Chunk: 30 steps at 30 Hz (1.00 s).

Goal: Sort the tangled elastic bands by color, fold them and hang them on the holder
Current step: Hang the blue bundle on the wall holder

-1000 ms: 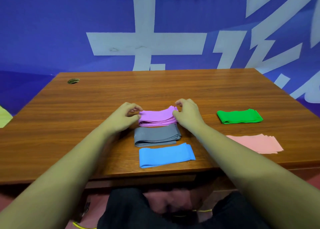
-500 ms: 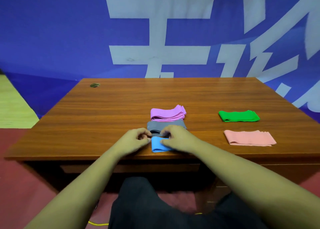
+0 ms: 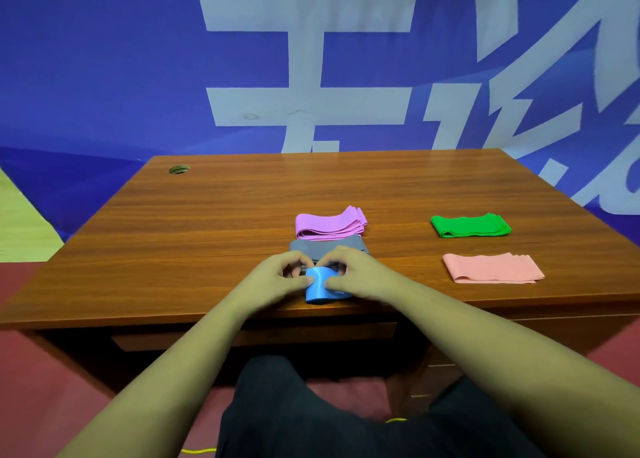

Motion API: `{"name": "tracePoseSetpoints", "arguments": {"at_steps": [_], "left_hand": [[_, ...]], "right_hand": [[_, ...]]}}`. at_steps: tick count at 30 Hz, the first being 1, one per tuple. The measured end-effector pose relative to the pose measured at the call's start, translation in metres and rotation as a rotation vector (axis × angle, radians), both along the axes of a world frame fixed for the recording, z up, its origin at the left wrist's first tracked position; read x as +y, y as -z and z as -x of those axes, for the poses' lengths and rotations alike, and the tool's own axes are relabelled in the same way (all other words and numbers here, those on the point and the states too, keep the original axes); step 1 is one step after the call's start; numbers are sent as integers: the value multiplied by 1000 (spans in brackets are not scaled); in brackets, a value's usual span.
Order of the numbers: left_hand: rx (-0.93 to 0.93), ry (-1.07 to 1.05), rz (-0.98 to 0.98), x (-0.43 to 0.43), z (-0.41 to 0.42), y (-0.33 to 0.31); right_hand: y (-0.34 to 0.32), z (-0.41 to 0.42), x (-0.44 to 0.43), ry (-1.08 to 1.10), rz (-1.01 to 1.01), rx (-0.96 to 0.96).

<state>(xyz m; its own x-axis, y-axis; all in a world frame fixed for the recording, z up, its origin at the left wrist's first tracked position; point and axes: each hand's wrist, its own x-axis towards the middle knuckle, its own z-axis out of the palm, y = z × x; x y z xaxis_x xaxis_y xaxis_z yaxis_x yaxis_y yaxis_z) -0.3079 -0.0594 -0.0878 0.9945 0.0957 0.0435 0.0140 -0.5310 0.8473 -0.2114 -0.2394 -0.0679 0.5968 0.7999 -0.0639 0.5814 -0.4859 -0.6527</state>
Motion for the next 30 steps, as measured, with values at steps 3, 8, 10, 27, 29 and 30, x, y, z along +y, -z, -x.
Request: {"name": "tracePoseSetpoints", "arguments": {"at_steps": [3,8,10,27,29,30], "left_hand": [[-33,-5,87,-5,-8,-8],[-41,88,164,-12,-35,-49],[-71,108,146,-16,-48,-74],[-118,260,440,16,-265,-220],[-99,239,385,24,-289,-238],[-87,238,349,27,-298,-249]], "right_hand": [[-10,-6,-5,31,-84,57],[-54,-29,-18,33,-138,100],[-84,-41,-25,15,-187,166],[-209,-257,-3,136,-471,463],[-223,-280,-1,131,-424,454],[-234,-289,0,137,-394,428]]}}
